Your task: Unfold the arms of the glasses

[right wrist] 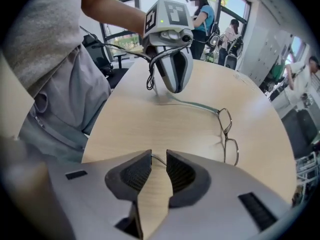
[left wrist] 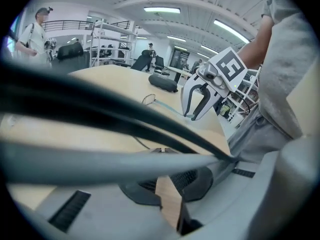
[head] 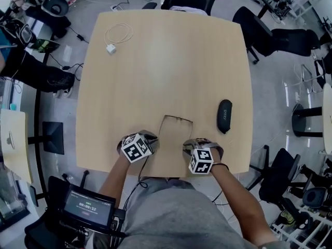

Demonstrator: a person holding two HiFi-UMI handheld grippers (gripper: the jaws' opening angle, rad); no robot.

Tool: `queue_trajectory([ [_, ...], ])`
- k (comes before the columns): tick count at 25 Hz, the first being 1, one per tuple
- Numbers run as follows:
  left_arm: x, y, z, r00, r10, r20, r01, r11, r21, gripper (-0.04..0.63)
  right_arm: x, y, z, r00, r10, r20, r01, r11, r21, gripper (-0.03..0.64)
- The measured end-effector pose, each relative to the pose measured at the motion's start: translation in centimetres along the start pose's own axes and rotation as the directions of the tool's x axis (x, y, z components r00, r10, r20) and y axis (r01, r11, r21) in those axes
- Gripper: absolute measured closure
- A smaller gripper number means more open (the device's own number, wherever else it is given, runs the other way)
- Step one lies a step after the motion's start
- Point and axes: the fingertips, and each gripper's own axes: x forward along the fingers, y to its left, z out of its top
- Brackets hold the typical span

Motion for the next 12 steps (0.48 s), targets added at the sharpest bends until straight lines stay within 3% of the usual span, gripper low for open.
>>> queue_trajectory([
  [8,-4.1,-2.3,1.6,0.993,0.079,0.084,-0.078,0.997,-0.007,0.572,-3.5,1.0,2.2,0.989,-0.088,0.12,0.075,0.991,0.108,0.525],
  [12,-7.2,-3.8,4.2,0.975,0.141,0.17,-0.142,0.99,-0.008,0.572,-7.0,1.1,2.9,0.966,-0.169,0.194,0.133,0.974,0.185,0.525],
])
